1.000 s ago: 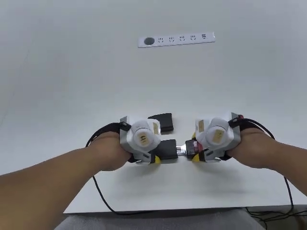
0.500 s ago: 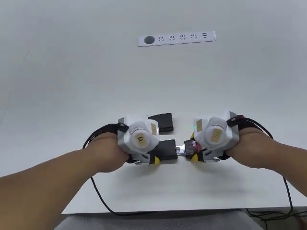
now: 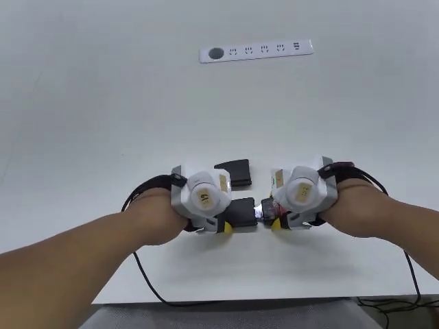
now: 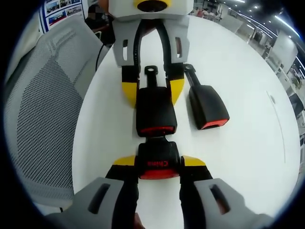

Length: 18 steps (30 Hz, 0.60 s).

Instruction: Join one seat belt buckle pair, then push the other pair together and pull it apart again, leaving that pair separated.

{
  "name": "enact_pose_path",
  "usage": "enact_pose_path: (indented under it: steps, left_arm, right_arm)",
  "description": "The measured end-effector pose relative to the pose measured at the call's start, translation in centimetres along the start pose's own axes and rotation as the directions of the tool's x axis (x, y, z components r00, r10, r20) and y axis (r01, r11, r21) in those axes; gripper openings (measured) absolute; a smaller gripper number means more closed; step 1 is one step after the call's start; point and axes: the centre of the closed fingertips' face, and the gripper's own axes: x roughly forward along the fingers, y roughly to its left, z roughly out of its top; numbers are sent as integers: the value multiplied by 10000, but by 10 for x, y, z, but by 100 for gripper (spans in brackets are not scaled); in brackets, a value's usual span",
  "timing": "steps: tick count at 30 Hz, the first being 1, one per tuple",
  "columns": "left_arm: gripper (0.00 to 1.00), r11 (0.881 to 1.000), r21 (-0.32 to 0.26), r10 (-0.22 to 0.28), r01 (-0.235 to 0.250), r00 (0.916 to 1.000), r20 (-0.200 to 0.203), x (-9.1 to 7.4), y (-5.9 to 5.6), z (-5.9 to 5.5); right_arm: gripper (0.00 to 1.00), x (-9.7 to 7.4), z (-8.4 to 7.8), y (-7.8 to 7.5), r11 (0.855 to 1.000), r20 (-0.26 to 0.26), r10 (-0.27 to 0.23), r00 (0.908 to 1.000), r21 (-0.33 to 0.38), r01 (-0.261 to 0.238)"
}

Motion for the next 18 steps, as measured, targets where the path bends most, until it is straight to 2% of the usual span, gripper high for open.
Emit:
enact_pose_path:
  steps: [3, 4, 5, 7, 11, 18]
  left_arm:
    - [31, 10000, 20, -31, 31, 10000, 5, 0, 0, 0]
    - [31, 9999, 42, -115, 115, 9999, -29, 1, 0, 1]
    - [31, 9998, 158, -105, 107, 9999, -93, 2, 1, 1]
    - [31, 9998, 172, -98, 101, 9998, -158, 1, -1, 0]
    - [31, 10000, 79, -23, 24, 10000, -53, 0, 0, -1]
    - [31, 10000, 10, 35, -35, 9997, -229, 0, -2, -1]
  right_arm:
    - [31, 2, 6, 4, 10000, 30, -58, 10000, -4, 58]
    - [31, 4, 9, 5, 9986, 48, -157, 9999, 504, 155]
    - [30, 2, 5, 4, 10000, -44, -48, 10000, 14, 48]
    - [31, 0, 5, 5, 9999, 109, -40, 9999, 98, 39]
    - [31, 0, 6, 7, 10000, 20, -46, 10000, 51, 46]
    - [31, -2, 4, 4, 9999, 48, -91, 9999, 45, 91]
